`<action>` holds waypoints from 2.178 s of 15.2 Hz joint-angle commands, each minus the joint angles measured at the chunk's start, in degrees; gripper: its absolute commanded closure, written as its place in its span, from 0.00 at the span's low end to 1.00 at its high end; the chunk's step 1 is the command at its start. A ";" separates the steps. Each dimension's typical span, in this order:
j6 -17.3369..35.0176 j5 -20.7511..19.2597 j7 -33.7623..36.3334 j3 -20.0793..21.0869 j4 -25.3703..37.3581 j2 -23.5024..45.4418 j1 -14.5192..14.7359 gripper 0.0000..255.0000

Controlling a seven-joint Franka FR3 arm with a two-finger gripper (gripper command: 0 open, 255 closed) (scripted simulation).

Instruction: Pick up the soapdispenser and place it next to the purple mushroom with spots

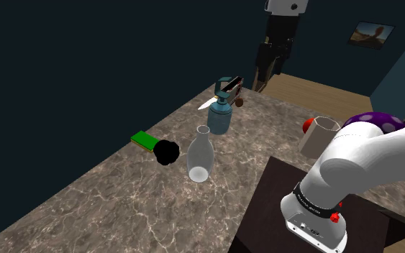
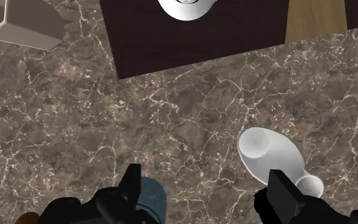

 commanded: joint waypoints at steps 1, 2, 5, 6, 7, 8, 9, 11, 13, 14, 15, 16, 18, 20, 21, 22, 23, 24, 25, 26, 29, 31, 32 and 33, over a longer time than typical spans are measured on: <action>0.00 0.00 0.00 0.00 0.00 0.00 0.00 0.00; 2.56 -0.55 -1.33 -0.75 -1.59 -0.05 -0.01 0.00; 10.42 -2.04 -5.25 -3.12 -5.80 0.52 -0.06 0.00; 13.09 -2.47 -6.54 -3.92 -7.01 0.95 -0.08 0.00; 15.80 -2.87 -7.83 -4.76 -8.12 1.51 -0.08 0.00; 18.53 -3.23 -9.13 -5.60 -9.14 2.20 -0.08 0.00; 21.28 -3.56 -10.42 -6.47 -10.04 3.01 -0.03 0.00; 26.83 -4.04 -13.05 -8.24 -11.53 5.02 0.10 0.00; 32.40 -4.26 -15.78 -10.08 -12.57 7.52 0.37 0.00; 35.17 -4.26 -17.18 -11.03 -12.91 8.94 0.59 0.00; 37.93 -4.16 -18.63 -12.00 -13.14 10.47 0.85 0.00; 40.67 -3.95 -20.13 -12.99 -13.25 12.10 1.18 0.00; 46.01 -3.13 -23.35 -15.03 -13.11 15.64 2.05 0.00; 51.13 -1.65 -26.94 -17.17 -12.50 19.50 3.23 0.00; 53.57 -0.60 -28.93 -18.30 -12.01 21.52 3.97 0.00; 55.92 0.68 -31.05 -19.48 -11.41 23.60 4.84 0.00; 56.53 1.07 -31.66 -19.81 -11.22 24.17 5.09 0.00; 57.37 1.36 -31.87 -19.93 -11.43 24.83 5.27 0.00; 58.21 1.67 -32.09 -20.06 -11.62 25.50 5.46 0.00; 59.05 2.01 -32.33 -20.19 -11.80 26.18 5.66 0.00; 61.54 3.15 -33.14 -20.62 -12.25 28.32 6.33 0.00; 62.84 3.84 -33.64 -20.85 -12.43 29.49 6.71 0.00; 62.84 3.84 -33.64 -20.85 -12.43 29.49 6.70 0.00; 62.84 3.84 -33.64 -20.85 -12.43 29.49 6.70 0.00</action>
